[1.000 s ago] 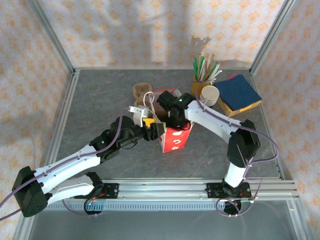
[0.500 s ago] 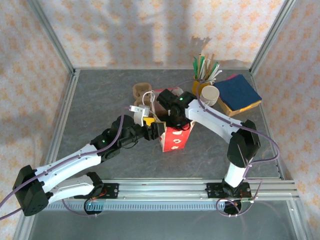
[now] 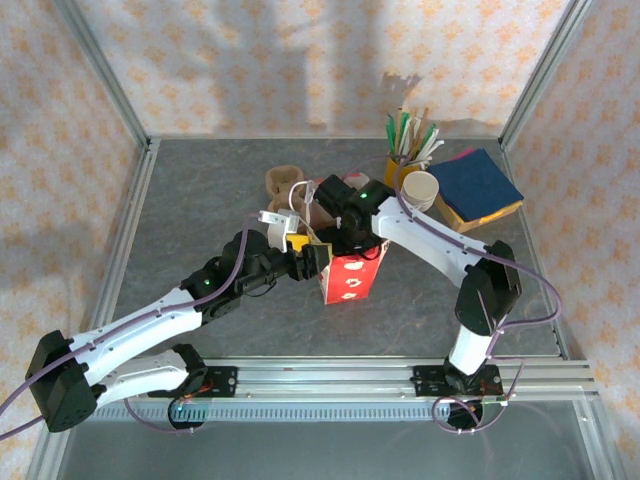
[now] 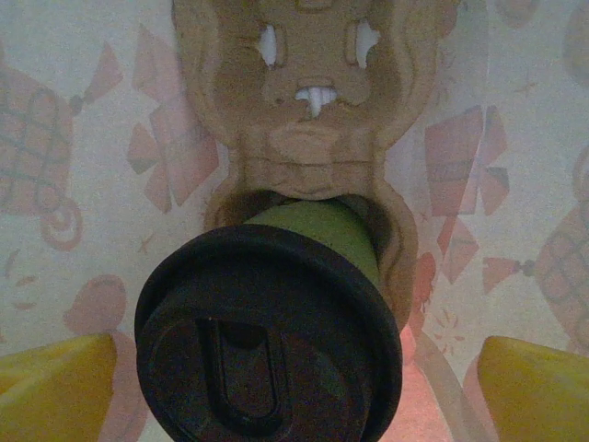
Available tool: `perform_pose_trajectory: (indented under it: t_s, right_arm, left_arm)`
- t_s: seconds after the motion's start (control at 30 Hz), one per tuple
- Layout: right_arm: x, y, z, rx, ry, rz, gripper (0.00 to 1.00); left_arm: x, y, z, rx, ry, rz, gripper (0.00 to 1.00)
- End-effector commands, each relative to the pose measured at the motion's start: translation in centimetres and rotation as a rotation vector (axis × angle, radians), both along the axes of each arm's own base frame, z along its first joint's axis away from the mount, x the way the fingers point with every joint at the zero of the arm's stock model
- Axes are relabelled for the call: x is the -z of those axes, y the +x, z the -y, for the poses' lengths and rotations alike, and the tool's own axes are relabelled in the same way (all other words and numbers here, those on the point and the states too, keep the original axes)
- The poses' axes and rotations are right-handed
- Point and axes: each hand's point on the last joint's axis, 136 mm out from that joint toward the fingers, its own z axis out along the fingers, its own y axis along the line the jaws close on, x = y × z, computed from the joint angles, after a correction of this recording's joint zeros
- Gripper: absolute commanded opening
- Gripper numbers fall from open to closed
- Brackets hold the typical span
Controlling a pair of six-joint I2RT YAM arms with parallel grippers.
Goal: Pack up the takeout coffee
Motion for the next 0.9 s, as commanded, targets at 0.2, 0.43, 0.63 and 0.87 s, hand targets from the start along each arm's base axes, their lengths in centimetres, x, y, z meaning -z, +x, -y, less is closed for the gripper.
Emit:
perform_pose_trajectory:
  t_s: [0.2,0.43,0.63,0.87]
  right_arm:
    - [-3.5,0.2,-0.1,0.018,0.066,0.063,1.0]
    - [-4.3,0.4,-0.4,0.02,0.091,0.083,1.0]
    - [-5.0,0.5,-0.6,0.023,0.114,0.099,1.0]
    - [-5.2,0.4,-0.6,0.025,0.13,0.102,1.0]
  left_arm:
    - [-0.4,0.5,0.0,-0.01,0.014,0.004,0.76]
    - [-0.4,0.5,0.0,-0.009,0.014,0.003,0.76]
    - [-0.3,0.5,-0.1,-0.011,0.014,0.002,0.76]
    - [-0.4,0.4,-0.1,-0.009,0.012,0.003,0.76]
